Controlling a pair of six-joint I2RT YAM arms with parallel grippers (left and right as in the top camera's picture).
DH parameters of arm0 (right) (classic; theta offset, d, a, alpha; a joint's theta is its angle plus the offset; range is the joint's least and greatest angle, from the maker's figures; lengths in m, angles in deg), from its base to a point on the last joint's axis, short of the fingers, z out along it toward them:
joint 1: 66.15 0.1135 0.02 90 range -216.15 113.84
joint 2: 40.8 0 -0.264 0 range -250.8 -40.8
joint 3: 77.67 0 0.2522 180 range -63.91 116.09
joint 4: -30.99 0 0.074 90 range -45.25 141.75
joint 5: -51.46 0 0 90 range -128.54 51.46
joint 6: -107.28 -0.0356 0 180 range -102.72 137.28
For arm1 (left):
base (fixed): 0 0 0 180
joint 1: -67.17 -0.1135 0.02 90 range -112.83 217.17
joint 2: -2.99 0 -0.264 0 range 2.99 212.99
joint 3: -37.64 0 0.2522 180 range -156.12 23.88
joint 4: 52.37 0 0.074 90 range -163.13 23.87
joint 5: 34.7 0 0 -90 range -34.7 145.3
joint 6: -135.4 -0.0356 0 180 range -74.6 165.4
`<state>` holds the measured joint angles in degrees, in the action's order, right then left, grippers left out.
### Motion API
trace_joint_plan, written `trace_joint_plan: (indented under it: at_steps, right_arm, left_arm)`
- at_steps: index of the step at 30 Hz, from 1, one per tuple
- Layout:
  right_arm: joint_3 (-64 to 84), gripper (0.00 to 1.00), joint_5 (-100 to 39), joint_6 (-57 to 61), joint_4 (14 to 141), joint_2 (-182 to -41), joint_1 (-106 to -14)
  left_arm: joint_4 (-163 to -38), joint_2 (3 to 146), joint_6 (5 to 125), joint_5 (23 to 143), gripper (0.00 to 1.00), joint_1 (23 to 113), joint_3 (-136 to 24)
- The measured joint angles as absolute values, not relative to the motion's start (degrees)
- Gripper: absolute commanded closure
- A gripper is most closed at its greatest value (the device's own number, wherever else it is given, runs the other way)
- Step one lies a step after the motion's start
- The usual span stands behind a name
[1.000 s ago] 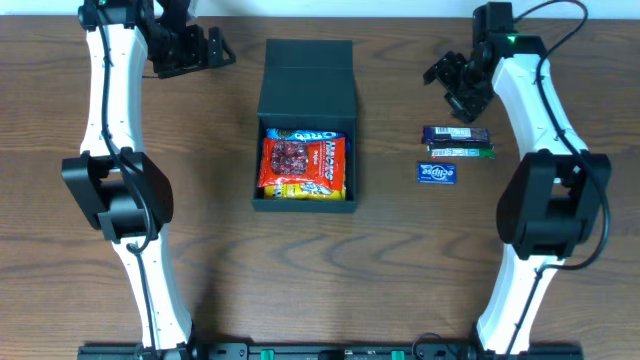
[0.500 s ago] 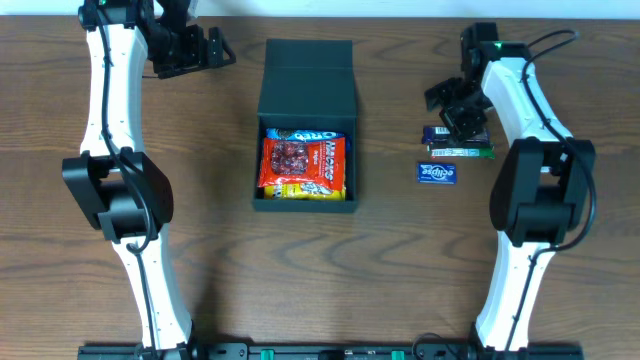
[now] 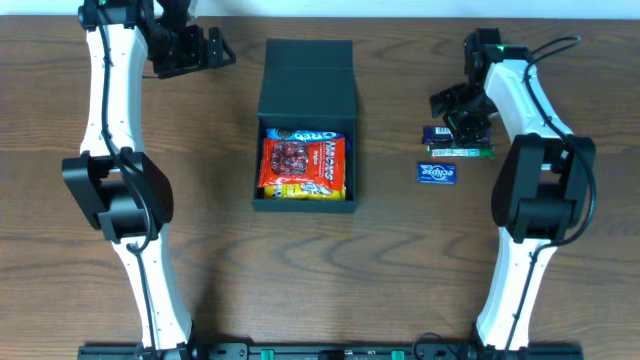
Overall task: Pack container
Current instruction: 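Lower the right gripper onto the dark chocolate bar to grasp it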
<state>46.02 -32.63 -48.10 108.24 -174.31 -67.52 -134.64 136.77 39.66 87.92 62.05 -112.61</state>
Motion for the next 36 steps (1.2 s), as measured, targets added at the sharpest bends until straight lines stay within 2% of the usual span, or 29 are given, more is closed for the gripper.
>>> trace_joint_plan:
  at_steps: [22,30,36]
  right_arm:
    - [46.02,0.28,-29.72,-48.19,103.32,-174.49,-69.73]
    - [46.02,0.39,-29.33,-47.20,103.45,-174.53,-69.90]
    - [46.02,0.39,-29.31,-47.14,103.43,-175.43,-69.90]
  left_arm:
    - [-134.70,136.77,39.66,87.92,0.03,62.05,-112.61]
    - [-134.70,136.77,39.66,87.92,0.02,62.05,-112.61]
    - [-134.70,136.77,39.66,87.92,0.02,62.05,-112.61]
